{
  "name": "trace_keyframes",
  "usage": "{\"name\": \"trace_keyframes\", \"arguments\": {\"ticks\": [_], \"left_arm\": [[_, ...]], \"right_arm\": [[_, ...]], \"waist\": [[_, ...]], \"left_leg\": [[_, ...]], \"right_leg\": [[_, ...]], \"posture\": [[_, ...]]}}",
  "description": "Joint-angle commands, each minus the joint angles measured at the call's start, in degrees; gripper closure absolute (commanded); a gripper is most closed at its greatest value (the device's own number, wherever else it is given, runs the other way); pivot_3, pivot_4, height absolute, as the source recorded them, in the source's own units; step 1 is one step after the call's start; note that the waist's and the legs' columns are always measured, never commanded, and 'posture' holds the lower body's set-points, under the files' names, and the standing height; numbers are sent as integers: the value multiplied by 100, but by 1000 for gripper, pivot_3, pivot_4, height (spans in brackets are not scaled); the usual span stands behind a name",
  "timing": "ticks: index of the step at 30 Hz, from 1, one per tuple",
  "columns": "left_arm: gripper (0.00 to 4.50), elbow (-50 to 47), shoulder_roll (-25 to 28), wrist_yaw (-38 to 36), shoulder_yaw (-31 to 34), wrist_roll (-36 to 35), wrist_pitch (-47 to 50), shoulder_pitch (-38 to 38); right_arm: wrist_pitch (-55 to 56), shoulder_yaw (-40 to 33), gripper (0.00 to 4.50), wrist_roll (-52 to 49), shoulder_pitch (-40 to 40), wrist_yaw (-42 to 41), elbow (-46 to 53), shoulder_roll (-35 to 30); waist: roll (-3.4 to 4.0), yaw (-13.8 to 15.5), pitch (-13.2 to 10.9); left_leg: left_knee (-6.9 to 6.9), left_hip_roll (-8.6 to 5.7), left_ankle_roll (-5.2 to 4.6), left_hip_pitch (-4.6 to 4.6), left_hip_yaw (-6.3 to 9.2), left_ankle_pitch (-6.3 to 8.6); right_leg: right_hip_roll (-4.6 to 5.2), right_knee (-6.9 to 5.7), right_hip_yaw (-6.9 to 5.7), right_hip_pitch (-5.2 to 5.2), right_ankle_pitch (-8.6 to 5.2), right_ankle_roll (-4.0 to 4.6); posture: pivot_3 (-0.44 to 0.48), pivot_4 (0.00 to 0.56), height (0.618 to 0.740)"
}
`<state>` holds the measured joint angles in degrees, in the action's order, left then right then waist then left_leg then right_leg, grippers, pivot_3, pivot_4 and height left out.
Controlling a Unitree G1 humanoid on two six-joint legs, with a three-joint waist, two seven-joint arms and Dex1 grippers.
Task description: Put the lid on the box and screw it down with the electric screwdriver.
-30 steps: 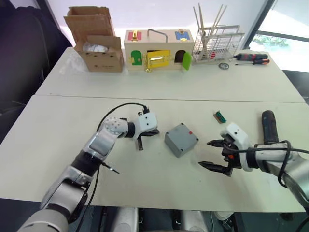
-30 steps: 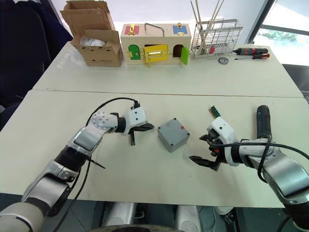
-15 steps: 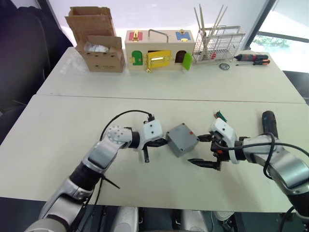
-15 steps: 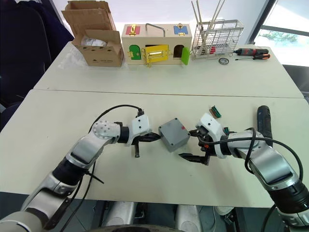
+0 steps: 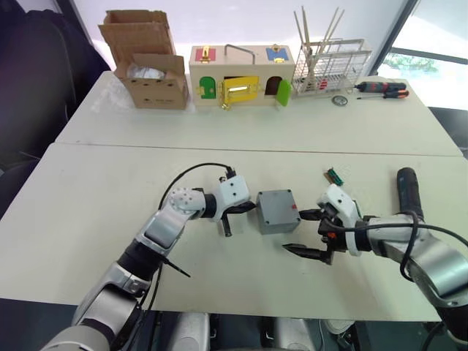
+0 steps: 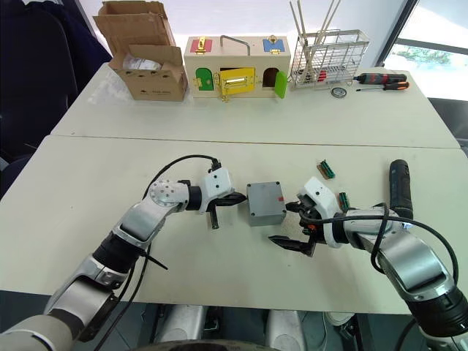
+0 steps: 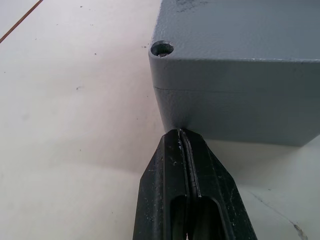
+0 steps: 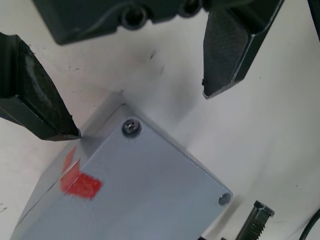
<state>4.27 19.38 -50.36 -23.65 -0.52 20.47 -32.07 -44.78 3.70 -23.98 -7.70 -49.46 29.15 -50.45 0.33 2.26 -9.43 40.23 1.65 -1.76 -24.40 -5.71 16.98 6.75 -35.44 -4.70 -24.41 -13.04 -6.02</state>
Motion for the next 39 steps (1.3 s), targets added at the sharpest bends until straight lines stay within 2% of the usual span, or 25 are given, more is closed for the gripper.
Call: {"name": "trace_keyframes", "arguments": {"ticks": [1, 7, 11, 17, 22, 26, 31, 39], "left_arm": [[4500, 3, -182, 125, 156, -53, -180, -183], [4500, -216, 121, 61, 205, 46, -45, -94], [4500, -855, 367, -49, 673, -447, 456, 45], [4500, -1763, 402, -150, 1328, -1486, 1468, 168], [4500, -2207, 522, -151, 1327, -1826, 1804, 281], [4500, -2272, 529, -11, 1177, -1772, 1803, 358], [4500, -2373, 555, 89, 1116, -1812, 1828, 425], [4500, -2432, 627, 120, 1051, -1809, 1832, 484]], "right_arm": [[-125, -209, 52, -206, -17, 68, 309, 59], [-422, -1387, 52, -331, 51, 95, 79, -474], [-492, -2184, 52, -590, -207, 125, -577, -465], [603, -1853, 52, 20, -1048, 806, -2144, 384], [1841, -1275, 52, 811, -1760, 1096, -3841, 918], [2417, -1060, 1092, 1030, -2224, 1090, -4902, 1257], [2673, -1063, 1092, 1114, -2431, 1054, -5444, 1361], [2601, -1213, 1092, 988, -2418, 1038, -5438, 1388]], "waist": [[0, 3, 0], [0, -4, 0], [0, -10, 0], [-1, -26, 2], [-1, -25, 2], [0, -27, 1], [0, -27, 1], [1, -71, 2]], "left_leg": [[0, 0, 0, 0, 0, 0], [0, -1, -2, -1, -2, 1], [0, 4, -1, 1, -1, 1], [0, 4, 12, 4, -6, -7], [-3, -1, 36, 3, -18, -21], [-3, -2, 41, 3, -22, -24], [-7, -1, 44, 2, -21, -26], [-8, -1, 49, 3, -20, -28]], "right_leg": [[0, 0, 0, 0, 0, 0], [2, 0, 1, 0, 0, 0], [0, 0, 0, 0, 0, 0], [0, -3, 2, 1, 0, 0], [-1, -1, 2, 1, 0, -2], [-2, -2, 2, 1, 0, -2], [-3, -1, 2, 1, 0, -2], [-3, -1, 1, 1, 0, -2]], "posture": [[0, 150, 728], [0, 150, 728], [0, 150, 728], [0, 150, 728], [0, 150, 728], [0, 150, 728], [0, 150, 728], [0, 150, 728]]}}
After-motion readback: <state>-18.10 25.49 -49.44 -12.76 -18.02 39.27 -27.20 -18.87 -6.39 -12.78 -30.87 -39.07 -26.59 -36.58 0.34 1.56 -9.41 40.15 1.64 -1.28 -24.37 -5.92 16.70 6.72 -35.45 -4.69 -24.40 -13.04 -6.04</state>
